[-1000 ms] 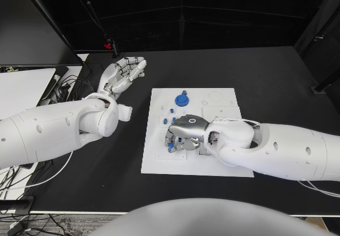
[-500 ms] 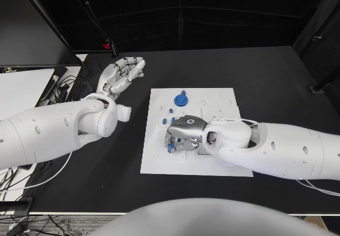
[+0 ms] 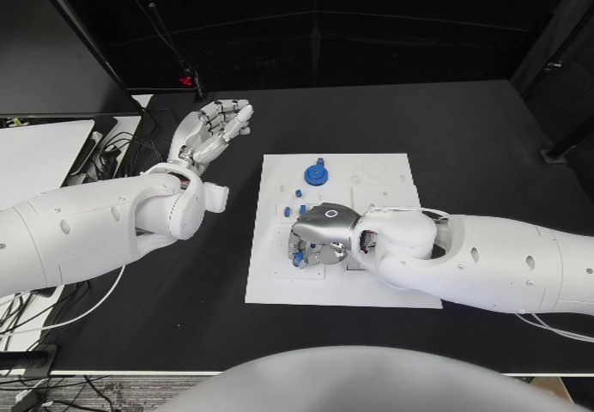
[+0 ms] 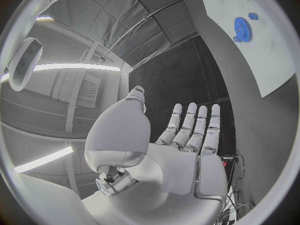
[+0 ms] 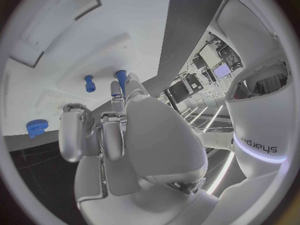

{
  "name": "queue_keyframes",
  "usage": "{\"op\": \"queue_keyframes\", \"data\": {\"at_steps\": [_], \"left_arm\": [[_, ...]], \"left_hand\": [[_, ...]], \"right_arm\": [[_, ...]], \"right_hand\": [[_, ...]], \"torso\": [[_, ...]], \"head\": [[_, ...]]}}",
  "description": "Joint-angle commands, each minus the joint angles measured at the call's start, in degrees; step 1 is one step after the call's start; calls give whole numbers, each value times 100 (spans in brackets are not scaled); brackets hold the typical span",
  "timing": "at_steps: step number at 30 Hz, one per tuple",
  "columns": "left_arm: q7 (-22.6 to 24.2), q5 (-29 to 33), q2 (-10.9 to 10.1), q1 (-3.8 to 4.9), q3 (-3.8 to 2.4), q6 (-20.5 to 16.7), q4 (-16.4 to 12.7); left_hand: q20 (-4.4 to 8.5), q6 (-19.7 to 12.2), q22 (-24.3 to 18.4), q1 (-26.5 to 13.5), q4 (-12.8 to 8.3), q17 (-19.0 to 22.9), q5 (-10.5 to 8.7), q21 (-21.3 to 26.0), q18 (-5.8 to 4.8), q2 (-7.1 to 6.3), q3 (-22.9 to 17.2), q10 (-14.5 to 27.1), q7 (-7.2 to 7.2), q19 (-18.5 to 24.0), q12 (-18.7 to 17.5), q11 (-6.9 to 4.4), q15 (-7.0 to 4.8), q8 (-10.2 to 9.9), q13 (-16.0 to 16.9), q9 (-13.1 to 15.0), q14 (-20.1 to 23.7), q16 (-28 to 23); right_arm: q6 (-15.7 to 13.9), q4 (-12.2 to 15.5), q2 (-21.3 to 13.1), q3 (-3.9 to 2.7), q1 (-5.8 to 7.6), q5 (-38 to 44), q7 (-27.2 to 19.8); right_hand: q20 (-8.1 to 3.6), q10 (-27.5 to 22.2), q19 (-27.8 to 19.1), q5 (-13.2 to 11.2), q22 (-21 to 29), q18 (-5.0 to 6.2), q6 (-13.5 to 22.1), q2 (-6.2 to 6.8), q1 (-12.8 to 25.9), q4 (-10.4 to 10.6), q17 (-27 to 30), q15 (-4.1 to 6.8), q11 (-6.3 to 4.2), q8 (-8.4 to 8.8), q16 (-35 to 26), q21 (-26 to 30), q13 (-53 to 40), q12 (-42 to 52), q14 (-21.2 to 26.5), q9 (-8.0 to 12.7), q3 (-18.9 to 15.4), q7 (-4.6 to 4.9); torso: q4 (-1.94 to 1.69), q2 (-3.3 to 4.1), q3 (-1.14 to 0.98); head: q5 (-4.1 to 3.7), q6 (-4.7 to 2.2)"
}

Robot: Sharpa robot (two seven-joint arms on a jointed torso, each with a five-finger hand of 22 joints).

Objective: Assemble the parts on the task board

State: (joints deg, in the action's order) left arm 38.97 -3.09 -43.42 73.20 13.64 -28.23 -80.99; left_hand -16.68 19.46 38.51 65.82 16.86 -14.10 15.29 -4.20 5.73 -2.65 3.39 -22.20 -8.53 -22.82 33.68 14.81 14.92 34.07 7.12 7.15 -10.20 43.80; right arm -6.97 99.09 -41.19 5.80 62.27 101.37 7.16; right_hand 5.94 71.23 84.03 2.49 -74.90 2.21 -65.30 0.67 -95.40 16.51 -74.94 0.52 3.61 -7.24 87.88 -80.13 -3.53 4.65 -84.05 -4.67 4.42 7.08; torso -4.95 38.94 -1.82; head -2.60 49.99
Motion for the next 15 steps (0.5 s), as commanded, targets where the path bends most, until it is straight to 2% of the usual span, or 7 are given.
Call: {"op": "queue_keyframes", "data": {"at_steps": [1, 4, 8, 9, 12, 15], "left_arm": [[871, 10, -2, 8, -5, 43, -5], [870, 10, -3, 8, -5, 44, -5], [870, 10, -2, 8, -5, 45, -3], [870, 10, -2, 8, -5, 46, -3], [869, 10, 1, 8, -5, 49, 0], [868, 10, 2, 8, -5, 51, -1]], "left_hand": [[3, -44, -5, 0, 4, 5, 38, 33, -83, 49, -41, 29, -840, -18, 25, 9, 4, 24, -5, -9, 46, 27], [3, -44, -5, 0, 4, 5, 38, 33, -83, 49, -41, 29, -840, -18, 25, 9, 4, 24, -5, -9, 46, 27], [3, -46, -5, 2, 4, 10, 38, 33, -83, 57, -42, 32, -840, -18, 30, 10, 4, 28, -8, -11, 48, 32], [3, -50, -6, 5, 3, 18, 38, 33, -83, 69, -45, 35, -840, -18, 38, 10, 5, 35, -11, -14, 50, 39], [3, -50, -6, 5, 3, 18, 38, 33, -83, 69, -45, 35, -840, -18, 38, 10, 5, 35, -11, -14, 50, 39], [3, -50, -6, 5, 3, 18, 38, 33, -83, 69, -45, 35, -840, -18, 38, 10, 5, 35, -11, -14, 50, 39]], "right_arm": [[129, -7, 10, 4, -5, 42, 57], [129, -16, 24, 5, -15, 67, 73], [106, -20, 40, 7, -27, 113, 89], [84, -17, 44, 9, -32, 131, 99], [4, -5, 45, 12, -40, 152, 112], [-153, 16, 28, 16, -47, 165, 105]], "right_hand": [[-16, -17, 25, 19, -1036, 46, 13, -25, 0, 8, -963, -32, 39, 3, 15, 45, 9, -51, -487, 14, 14, 22], [-5, -61, 16, 19, -1030, 50, 72, -1, 1, 5, -950, -47, 59, 48, 10, 62, 11, -93, -484, 33, 0, 41], [39, -279, -22, 18, -1000, 61, 300, 109, 116, 16, -878, -118, 148, 192, -17, 132, 13, -128, -469, 85, -98, 133], [61, -378, -53, 17, -975, 73, 413, 190, 220, 24, -815, -149, 187, 259, -41, 188, 13, -130, -455, 101, -175, 173], [98, -532, -89, 16, -944, 87, 620, 292, 425, 21, -738, -194, 240, 364, -71, 255, 7, -123, -437, 112, -304, 236], [144, -663, -134, 17, -902, 110, 817, 398, 692, 11, -645, -226, 269, 367, -109, 345, -9, -95, -415, 99, -451, 266]], "torso": [[-2, 0, -1], [1, 0, 1], [0, -1, 2], [0, -1, 3], [0, -2, 3], [0, 1, 2]], "head": [[2, 1], [1, 1], [-5, 1], [-10, 1], [-6, 1], [-7, 1]]}}
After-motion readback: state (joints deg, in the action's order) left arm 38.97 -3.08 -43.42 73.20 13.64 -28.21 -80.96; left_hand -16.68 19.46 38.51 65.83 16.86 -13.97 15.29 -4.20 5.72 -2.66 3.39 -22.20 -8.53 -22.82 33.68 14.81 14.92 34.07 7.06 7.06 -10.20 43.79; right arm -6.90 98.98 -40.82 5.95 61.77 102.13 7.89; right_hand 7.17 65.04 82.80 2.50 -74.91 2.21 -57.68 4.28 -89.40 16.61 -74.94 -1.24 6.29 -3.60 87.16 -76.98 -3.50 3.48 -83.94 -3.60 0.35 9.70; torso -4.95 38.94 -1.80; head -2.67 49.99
